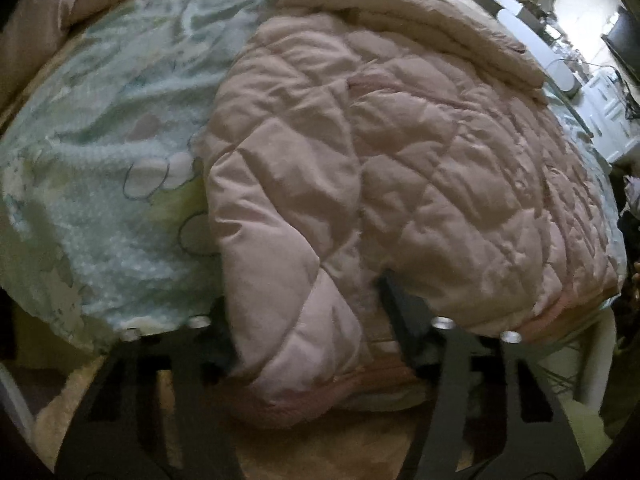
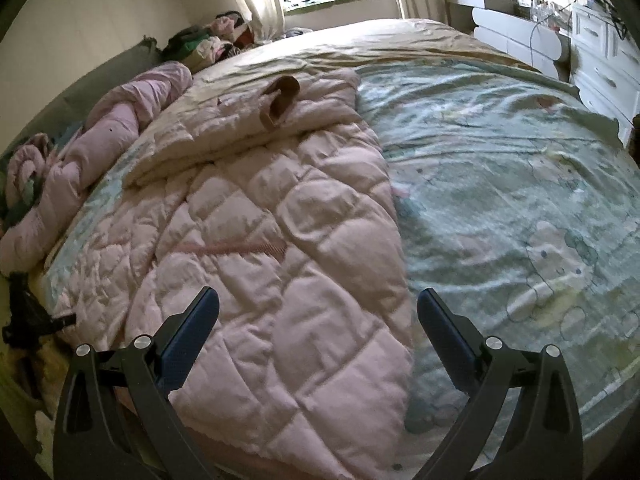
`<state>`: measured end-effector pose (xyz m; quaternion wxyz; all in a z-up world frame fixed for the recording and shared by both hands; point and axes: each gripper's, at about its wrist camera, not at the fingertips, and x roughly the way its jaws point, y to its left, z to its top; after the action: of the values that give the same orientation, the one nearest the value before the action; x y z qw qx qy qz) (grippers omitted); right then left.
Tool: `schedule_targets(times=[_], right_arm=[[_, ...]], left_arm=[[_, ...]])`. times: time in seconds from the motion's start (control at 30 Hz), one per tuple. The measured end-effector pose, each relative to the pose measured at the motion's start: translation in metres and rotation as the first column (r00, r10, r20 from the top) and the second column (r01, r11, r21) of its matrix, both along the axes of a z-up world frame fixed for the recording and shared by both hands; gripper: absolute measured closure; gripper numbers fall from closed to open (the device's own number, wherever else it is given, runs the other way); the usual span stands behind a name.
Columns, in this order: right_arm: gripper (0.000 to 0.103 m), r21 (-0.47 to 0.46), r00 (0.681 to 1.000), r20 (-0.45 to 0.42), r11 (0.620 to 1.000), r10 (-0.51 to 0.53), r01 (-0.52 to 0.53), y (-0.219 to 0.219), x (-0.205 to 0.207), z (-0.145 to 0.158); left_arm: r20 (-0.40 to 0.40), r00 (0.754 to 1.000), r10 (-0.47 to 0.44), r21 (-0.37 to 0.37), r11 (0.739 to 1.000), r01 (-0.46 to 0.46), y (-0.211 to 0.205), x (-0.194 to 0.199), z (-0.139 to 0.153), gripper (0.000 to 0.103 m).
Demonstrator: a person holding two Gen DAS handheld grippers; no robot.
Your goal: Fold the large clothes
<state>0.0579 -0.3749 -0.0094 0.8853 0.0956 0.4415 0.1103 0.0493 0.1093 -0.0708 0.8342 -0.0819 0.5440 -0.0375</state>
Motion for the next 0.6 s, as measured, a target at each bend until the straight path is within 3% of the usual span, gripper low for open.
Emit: schedule_targets(times=[0.17,0.37,0.6], right_arm=[[0.004,0.0,0.999,-0.048,1.0,-0.011,0.011,-0.014,-0.01,-0.01],[0.004,-0.001,0.992,-0.124,1.0,0.007,-0.008,-0.022,-0.02,-0.021],[0.004,0.076,0.977,-0.196,0.995,0.079,-0.065,-0.019,-0.033,-0.033]], left_arm=[[0.07,0.997,0.024,0.012,1.0,-0.024,-0.002,-0.006,0.009,0.085],[0.138,0.99,0.034,-0.016,0.999,-0.032,0.006,-0.018,0.022,0.087],[0.203,0.978,0.04,-0.032,0.999,-0.035,0.009,-0.02,0.04,0.088]])
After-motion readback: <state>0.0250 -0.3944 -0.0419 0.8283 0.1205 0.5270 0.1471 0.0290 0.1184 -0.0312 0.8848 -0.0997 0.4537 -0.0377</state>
